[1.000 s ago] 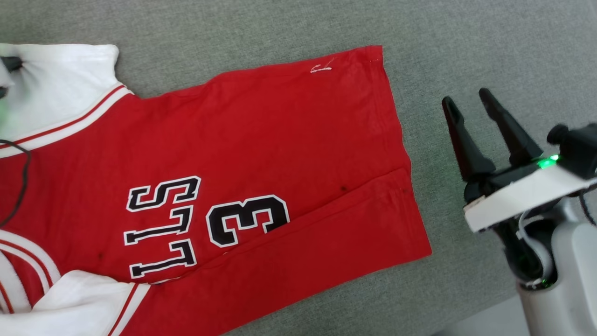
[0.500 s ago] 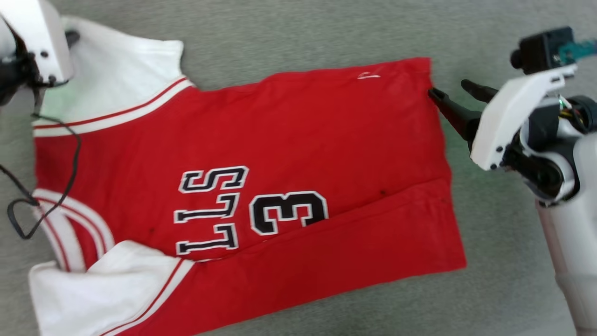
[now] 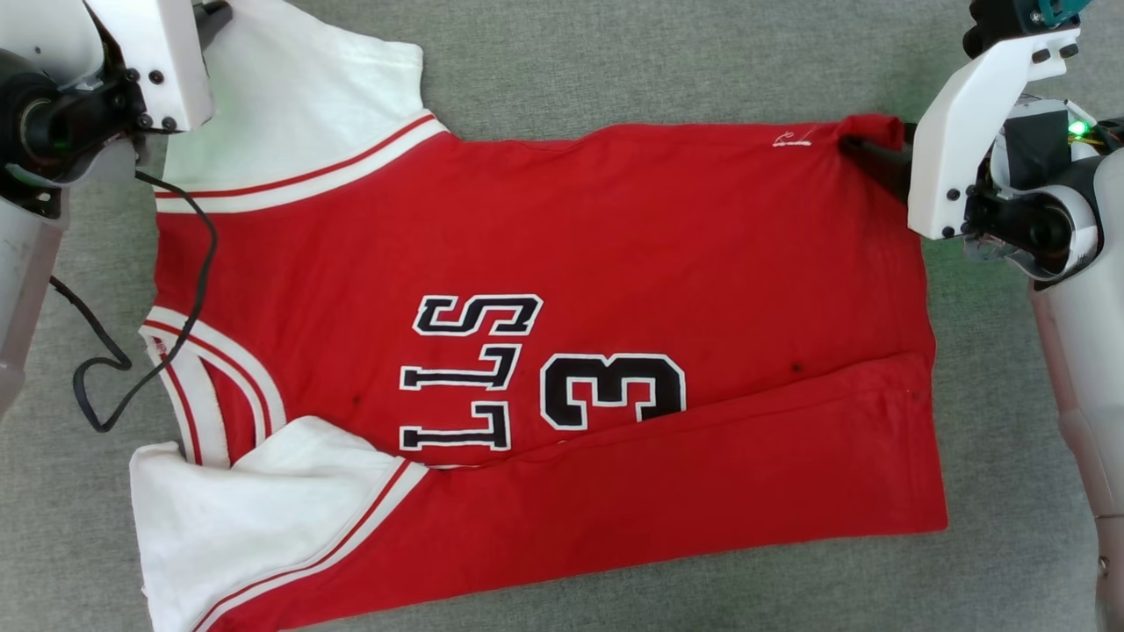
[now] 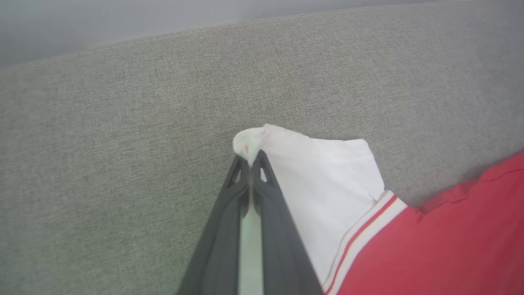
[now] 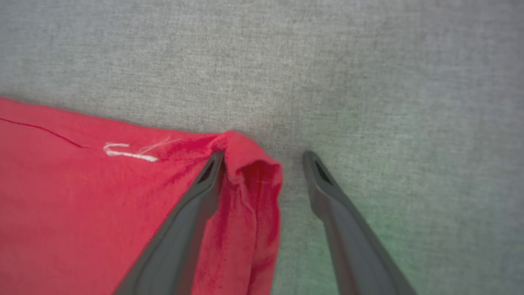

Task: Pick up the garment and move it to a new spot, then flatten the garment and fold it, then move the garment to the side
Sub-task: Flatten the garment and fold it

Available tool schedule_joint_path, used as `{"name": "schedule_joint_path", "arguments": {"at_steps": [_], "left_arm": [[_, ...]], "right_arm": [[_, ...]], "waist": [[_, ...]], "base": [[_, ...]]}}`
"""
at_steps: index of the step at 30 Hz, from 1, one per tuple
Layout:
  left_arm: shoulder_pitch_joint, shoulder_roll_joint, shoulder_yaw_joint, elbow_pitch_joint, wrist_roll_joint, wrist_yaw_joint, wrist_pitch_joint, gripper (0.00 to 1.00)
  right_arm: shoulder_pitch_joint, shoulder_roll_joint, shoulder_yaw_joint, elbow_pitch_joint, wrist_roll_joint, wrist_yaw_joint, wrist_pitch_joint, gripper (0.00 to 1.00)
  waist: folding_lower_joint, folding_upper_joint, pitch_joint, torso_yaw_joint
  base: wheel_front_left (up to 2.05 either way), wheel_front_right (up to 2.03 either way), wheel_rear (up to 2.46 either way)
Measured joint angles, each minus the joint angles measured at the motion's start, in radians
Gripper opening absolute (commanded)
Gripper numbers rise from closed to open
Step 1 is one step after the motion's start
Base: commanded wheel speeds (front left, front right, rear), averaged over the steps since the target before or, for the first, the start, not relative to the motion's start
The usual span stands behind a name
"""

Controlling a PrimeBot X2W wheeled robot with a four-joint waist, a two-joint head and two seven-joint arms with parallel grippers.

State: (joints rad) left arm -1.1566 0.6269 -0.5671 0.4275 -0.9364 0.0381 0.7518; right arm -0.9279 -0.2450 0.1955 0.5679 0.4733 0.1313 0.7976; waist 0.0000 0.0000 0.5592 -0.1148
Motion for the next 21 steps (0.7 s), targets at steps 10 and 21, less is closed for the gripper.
{"name": "schedule_joint_path", "arguments": {"at_steps": [10, 21], "left_arm": [[0.046, -0.003, 0.013, -0.005, -0.016, -0.027, -0.079, 0.0], [0.422, 0.049, 0.08, -0.158, -0.074, -0.001, -0.307, 0.0]], "right_arm": [[0.013, -0.027, 0.043, -0.013, 0.029, 0.0, -0.024, 0.0], [0.302, -0.113, 0.0, -0.191, 0.072, 0.0, -0.079, 0.0]], "waist": [[0.0001, 0.0, -0.041, 0.022], [0.0, 0.0, -0.217, 0.061]], "base": [[0.0, 0.0, 0.0], [0.0, 0.0, 0.0]]}}
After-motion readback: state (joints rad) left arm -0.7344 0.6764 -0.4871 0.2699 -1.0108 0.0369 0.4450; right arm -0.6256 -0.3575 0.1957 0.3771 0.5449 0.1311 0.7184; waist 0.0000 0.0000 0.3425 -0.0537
